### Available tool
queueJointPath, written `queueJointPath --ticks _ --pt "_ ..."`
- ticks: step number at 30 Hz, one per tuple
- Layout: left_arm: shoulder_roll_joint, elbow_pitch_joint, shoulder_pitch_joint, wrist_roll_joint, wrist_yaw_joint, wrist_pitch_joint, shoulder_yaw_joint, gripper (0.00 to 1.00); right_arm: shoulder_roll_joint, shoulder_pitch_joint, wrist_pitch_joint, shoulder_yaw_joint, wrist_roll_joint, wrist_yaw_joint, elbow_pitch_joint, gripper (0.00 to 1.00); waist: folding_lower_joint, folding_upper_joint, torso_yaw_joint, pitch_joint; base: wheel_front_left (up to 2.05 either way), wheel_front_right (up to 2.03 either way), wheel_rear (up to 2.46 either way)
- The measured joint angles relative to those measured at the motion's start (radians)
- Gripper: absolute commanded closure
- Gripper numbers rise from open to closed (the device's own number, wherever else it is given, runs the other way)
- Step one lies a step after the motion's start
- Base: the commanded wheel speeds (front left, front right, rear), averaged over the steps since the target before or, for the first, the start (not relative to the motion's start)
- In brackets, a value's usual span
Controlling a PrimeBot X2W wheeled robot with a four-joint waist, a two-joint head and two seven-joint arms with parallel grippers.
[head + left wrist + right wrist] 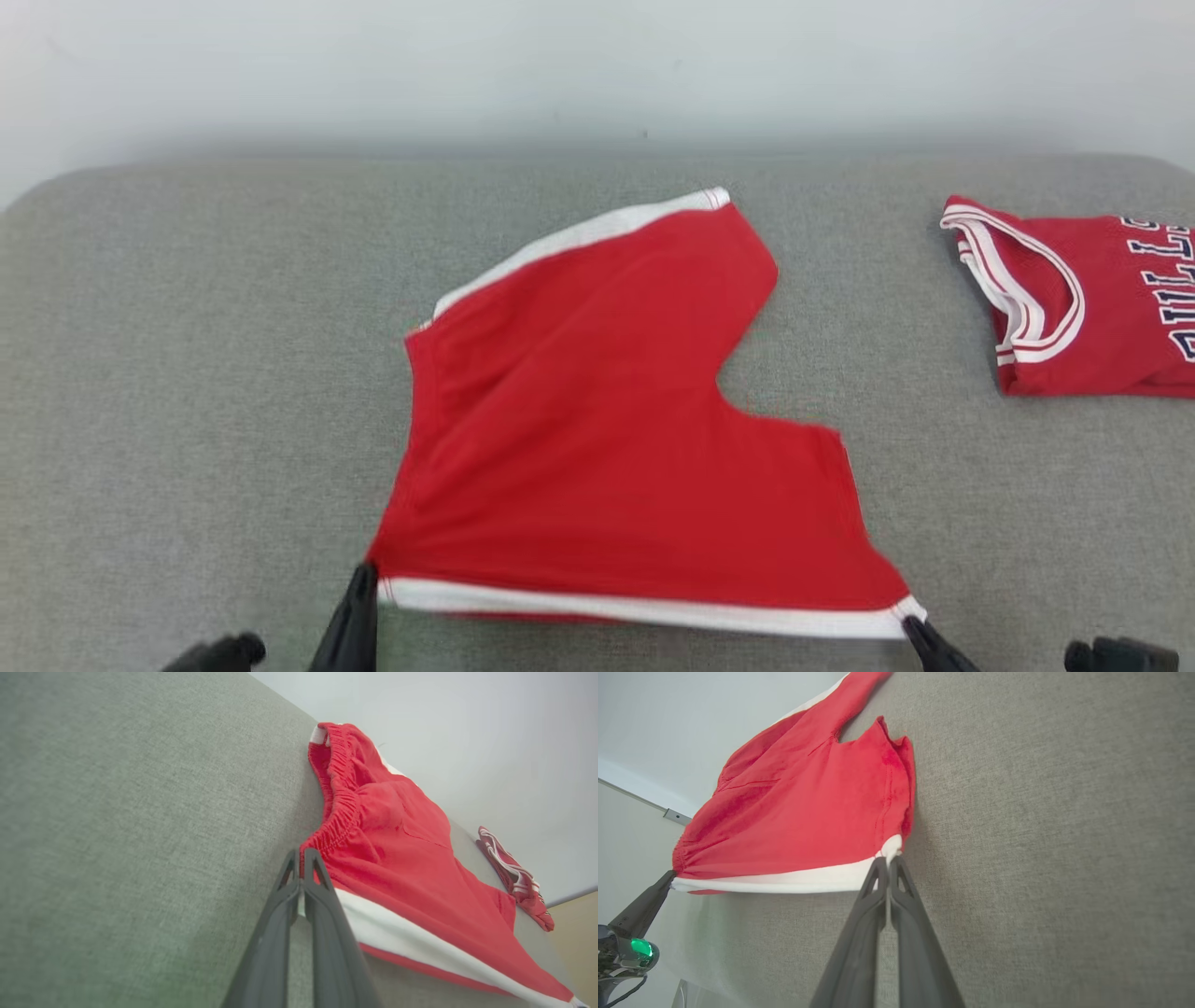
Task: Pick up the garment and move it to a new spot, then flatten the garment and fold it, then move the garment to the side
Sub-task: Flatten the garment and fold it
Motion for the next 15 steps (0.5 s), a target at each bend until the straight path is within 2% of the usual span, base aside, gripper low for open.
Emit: queueJointPath --ticks 7,11,15 --pt "-0.022 -0.015 0.060 0.045 -0.004 0.000 0.015 1.00 0.069 0.082 0.088 -0.075 -0.065 0.000 -0.129 1.00 0.0002 0.0002 0.013 -0.009 0.00 0.00 0.00" --pt "-0.034 -0.034 0.057 0.066 -0.021 0.000 0.025 1.00 0.090 0.068 0.109 -0.114 -0.090 0.000 -0.182 1.00 0.0003 0.0002 0.013 -0.011 0.00 0.00 0.00" --pt "-0.050 -0.058 0.023 0.060 -0.040 0.000 0.042 1.00 0.081 -0.015 0.136 -0.149 -0.113 0.000 -0.214 1.00 0.0003 0.0003 0.012 -0.010 0.00 0.00 0.00"
